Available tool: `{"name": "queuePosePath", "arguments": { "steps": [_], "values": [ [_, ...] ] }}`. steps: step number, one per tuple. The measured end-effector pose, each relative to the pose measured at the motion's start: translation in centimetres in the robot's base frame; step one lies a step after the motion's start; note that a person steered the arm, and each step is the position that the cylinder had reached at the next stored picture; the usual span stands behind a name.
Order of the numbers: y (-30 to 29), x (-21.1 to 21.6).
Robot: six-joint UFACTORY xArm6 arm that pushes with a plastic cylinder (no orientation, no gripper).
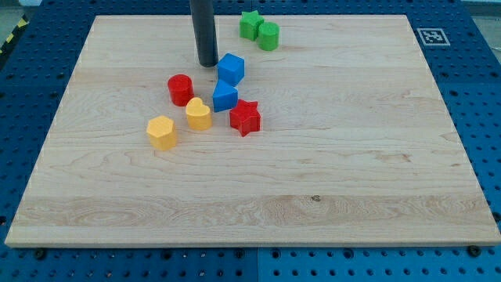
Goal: Move the cube above the red star
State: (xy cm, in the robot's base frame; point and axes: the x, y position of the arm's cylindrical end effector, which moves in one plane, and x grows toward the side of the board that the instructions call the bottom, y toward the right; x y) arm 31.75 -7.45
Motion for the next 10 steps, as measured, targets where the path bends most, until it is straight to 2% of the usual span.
{"name": "queuePosePath", "arguments": {
  "steps": [5, 10],
  "values": [
    [3.1, 1.8],
    [3.6, 2.7]
  ]
}}
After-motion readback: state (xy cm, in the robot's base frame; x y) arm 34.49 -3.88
